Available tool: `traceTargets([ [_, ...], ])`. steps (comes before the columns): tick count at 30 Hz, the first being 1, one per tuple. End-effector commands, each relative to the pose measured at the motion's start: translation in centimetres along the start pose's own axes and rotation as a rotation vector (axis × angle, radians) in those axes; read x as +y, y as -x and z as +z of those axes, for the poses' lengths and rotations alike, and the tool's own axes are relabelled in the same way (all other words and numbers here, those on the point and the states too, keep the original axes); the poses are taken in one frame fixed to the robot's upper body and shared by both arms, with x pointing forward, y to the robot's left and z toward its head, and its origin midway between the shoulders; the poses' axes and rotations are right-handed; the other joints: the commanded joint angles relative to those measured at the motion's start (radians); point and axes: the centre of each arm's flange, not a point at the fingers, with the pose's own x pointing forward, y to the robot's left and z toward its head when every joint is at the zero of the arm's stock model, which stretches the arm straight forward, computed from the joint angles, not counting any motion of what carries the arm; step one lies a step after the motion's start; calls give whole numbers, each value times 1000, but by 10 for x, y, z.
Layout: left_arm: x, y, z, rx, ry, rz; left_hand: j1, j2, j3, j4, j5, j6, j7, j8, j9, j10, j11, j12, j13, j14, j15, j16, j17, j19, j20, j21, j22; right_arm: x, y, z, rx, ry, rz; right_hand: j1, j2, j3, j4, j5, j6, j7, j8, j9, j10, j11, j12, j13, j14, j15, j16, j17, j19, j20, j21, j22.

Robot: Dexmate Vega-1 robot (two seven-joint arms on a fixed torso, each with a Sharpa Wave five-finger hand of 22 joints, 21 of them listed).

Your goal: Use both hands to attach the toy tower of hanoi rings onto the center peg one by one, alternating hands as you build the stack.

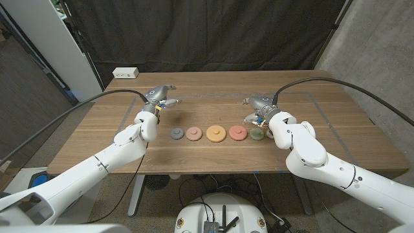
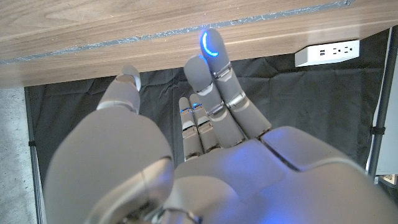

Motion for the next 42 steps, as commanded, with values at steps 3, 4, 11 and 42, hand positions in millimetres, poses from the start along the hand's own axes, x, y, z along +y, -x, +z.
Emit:
traceTargets([
  [3,-2,-2,2,-13,-2,-11,-1,-14,-9,-1,11,8,1,5,1,12,-4,0,5,6,0,11,2,1,-49,10,-5,10,4,13,28,52,31,4,-10,-6,-1,-5,-19,0,-4,2,-15,-1,-1,-1,-15,-17,-17,-13,-9,1,1,-5],
  [4,-2,-2,2,-7,-1,-13,-1,-12,-9,0,12,9,2,4,1,12,-2,-1,5,6,0,11,1,1,-50,11,-7,11,4,13,27,48,34,3,-10,-7,-1,-6,-18,3,-4,2,-16,0,-1,-1,-16,-17,-18,-14,-10,1,1,-5],
  [11,-5,-1,3,-18,1,-21,1,-12,-12,1,16,10,0,3,1,13,-2,-2,6,10,0,17,1,0,-49,19,-12,13,0,16,22,47,79,6,-12,-19,0,-7,-36,2,-4,2,-32,-1,-3,-3,-18,-17,-21,-20,-18,1,4,-7],
  [42,-6,-3,-6,2,7,-21,6,-5,-15,3,28,19,4,3,2,22,-1,-1,14,9,0,27,-4,-6,-50,43,-28,28,-18,37,67,48,209,7,-13,-63,3,-10,-75,32,2,1,-68,30,2,-5,-41,-17,-44,-62,-43,1,0,-33],
])
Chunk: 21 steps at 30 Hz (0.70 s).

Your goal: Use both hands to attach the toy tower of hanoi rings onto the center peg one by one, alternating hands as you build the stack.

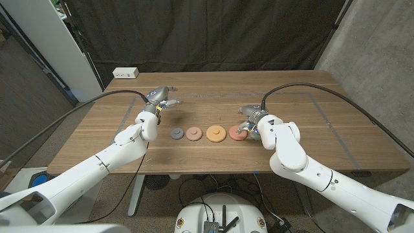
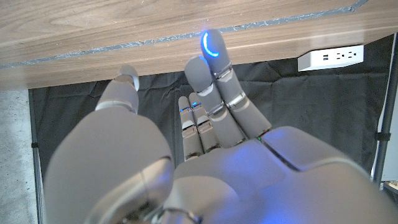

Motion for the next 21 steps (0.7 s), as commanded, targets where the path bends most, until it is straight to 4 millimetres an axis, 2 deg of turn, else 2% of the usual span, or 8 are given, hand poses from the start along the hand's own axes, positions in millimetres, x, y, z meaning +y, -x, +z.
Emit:
traceTargets([
  [1,0,0,-4,-2,2,-1,11,0,-3,-1,10,8,2,3,2,8,-4,-1,6,8,0,7,1,-7,-50,8,-3,5,-6,9,21,15,52,9,-3,-6,-1,-3,-9,7,1,1,-6,10,4,0,-2,-37,-4,-5,-7,2,-1,-3],
  [12,-2,0,-7,4,11,-1,12,5,-3,-1,13,11,2,3,2,11,1,-1,8,8,0,12,4,-12,-50,21,-12,9,-9,15,38,52,92,28,-2,-23,-4,-2,-37,20,0,1,-27,21,5,-1,-7,-37,-5,-15,-11,2,4,-12],
  [21,-3,1,-8,0,13,-7,13,4,-4,-2,14,13,5,3,3,13,2,-1,11,5,0,12,1,-12,-49,31,-14,13,-13,17,60,73,129,38,-4,-38,-3,-4,-70,34,-4,1,-61,24,0,-1,-48,-36,-39,-60,-27,2,-1,-25],
])
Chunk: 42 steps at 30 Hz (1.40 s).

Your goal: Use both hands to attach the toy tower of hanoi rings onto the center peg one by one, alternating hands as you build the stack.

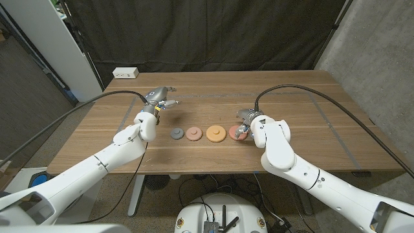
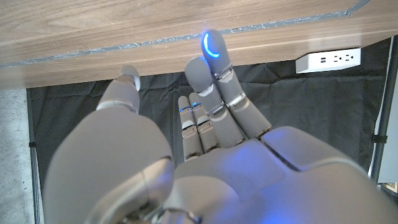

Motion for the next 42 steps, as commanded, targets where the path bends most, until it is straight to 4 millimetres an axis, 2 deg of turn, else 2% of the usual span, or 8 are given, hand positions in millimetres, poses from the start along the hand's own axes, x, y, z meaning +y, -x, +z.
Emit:
traceTargets([
  [1,-2,1,-2,1,3,-4,7,-2,-4,-2,7,9,0,3,3,14,2,0,6,4,0,4,1,-3,-49,7,0,5,-5,4,21,23,30,12,6,-10,1,-4,-8,0,0,1,-8,0,1,-1,-15,-51,-13,-19,-10,2,-1,-2],
  [8,0,1,-1,-1,-4,-4,7,-14,-9,-4,3,20,6,7,3,23,5,3,8,5,0,8,3,-5,-49,11,-3,7,-8,3,15,20,29,18,14,-16,4,-2,4,-5,9,1,5,0,9,-1,-4,-52,-3,-20,-8,2,3,-7],
  [20,2,4,0,-5,-1,1,6,8,-2,2,6,10,-1,1,3,13,1,-3,8,3,0,7,4,-9,-50,23,-8,10,-18,1,19,29,75,28,23,-28,6,0,34,-15,22,2,36,-6,20,-1,24,-52,22,-11,-1,2,15,-10],
  [42,-4,7,-3,4,5,-16,1,-7,-9,-1,-2,33,11,4,3,35,11,4,16,6,0,18,12,-15,-50,47,-20,12,-28,1,22,27,98,47,50,-38,10,12,53,-15,26,3,58,-7,21,-1,30,-53,19,-30,-1,3,30,-23],
])
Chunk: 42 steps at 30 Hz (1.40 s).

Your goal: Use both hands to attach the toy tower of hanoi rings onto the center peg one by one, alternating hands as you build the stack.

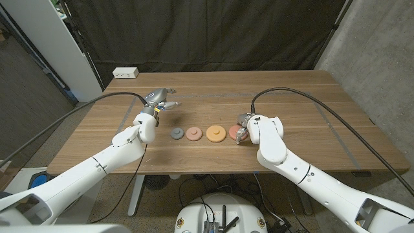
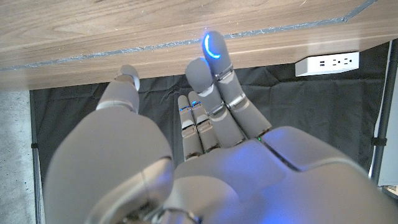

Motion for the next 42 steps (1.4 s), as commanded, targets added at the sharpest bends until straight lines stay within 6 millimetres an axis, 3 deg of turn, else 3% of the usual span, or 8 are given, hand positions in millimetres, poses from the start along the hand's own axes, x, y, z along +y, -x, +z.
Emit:
traceTargets([
  [1,-2,1,-2,0,5,-6,1,-4,0,-1,-2,10,-2,4,3,11,-2,3,3,0,-1,1,1,-10,-59,9,-3,2,-4,1,3,-3,-7,7,9,-6,1,5,12,-4,6,3,11,-2,9,-1,12,-48,-2,-2,6,1,10,1],
  [7,-4,1,-3,3,8,-11,5,4,4,-1,0,7,-8,2,3,11,-11,1,3,4,0,6,5,-11,-59,15,-8,5,-6,1,8,3,-17,14,13,-8,0,8,33,-8,12,3,32,-7,14,0,27,-48,10,6,10,0,18,-1],
  [27,-8,-1,-4,6,9,-19,6,8,6,-1,5,12,-5,3,4,13,-5,-1,4,4,-1,8,3,-22,-58,37,-29,16,-14,3,16,27,10,30,23,-11,-1,10,69,-20,20,5,69,-14,18,1,38,-49,13,12,16,1,34,-7],
  [42,-11,-2,-3,7,14,-24,4,14,7,2,4,16,-1,3,4,20,1,2,9,3,-1,8,4,-26,-58,45,-38,28,-22,2,25,69,41,42,41,-11,3,16,193,-85,55,8,166,-63,34,2,69,-49,28,37,27,1,56,-17],
])
